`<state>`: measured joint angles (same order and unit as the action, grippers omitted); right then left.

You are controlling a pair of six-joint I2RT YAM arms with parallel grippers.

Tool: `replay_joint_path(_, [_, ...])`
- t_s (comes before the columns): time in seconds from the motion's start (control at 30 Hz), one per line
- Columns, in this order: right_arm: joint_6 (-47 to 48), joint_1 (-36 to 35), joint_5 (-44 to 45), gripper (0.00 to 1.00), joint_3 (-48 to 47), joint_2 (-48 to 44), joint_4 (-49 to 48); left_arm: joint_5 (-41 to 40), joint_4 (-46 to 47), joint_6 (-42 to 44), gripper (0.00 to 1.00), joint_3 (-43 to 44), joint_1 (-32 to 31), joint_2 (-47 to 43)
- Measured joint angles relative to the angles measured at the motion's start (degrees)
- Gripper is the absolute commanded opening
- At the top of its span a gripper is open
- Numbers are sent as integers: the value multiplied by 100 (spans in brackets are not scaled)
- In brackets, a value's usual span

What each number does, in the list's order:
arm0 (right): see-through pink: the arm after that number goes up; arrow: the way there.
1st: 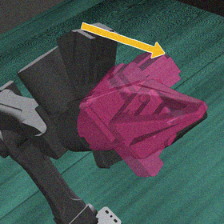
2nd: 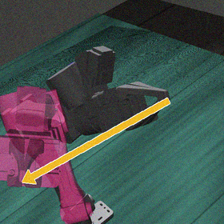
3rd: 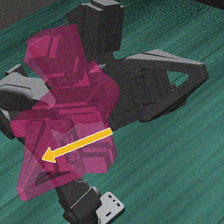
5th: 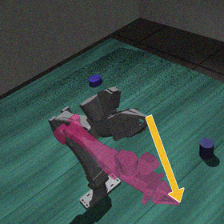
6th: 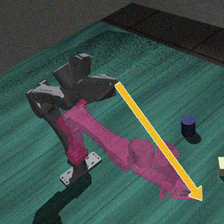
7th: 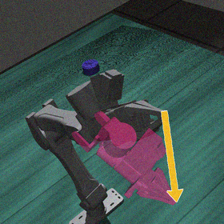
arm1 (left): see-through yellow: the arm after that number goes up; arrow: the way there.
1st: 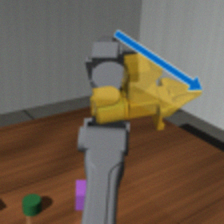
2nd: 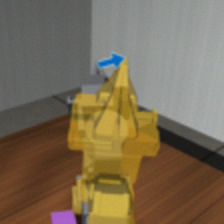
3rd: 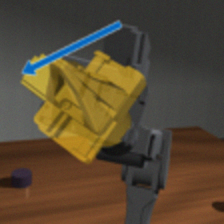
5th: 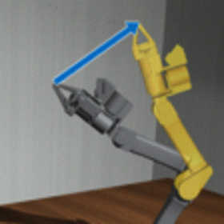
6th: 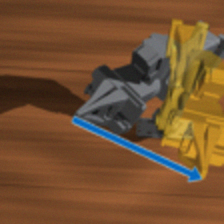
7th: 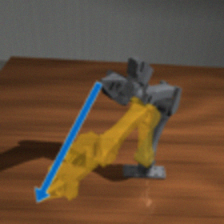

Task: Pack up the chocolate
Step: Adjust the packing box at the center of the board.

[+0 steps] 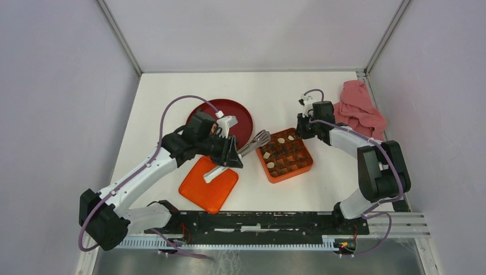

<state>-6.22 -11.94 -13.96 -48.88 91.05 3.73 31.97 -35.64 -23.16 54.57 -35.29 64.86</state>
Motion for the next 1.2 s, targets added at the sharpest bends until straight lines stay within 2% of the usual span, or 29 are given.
replay_joint_path(0.13, [-17, 0, -17, 27, 33, 0, -59, -76, -76, 4, 2, 94, -315, 286])
replay_joint_path(0.57, [223, 28, -212, 62, 76, -328, -260, -645, -389, 31, 2, 667, -1176, 1220])
replay_joint_path(0.83, [570, 256, -605, 64, 212, -730, -343, -890, -551, 166, 2, 824, -1427, 1641])
replay_joint_path(1.2, [651, 568, -896, 66, 393, -848, -396, -1316, -691, 197, 22, 1241, -1519, 2072])
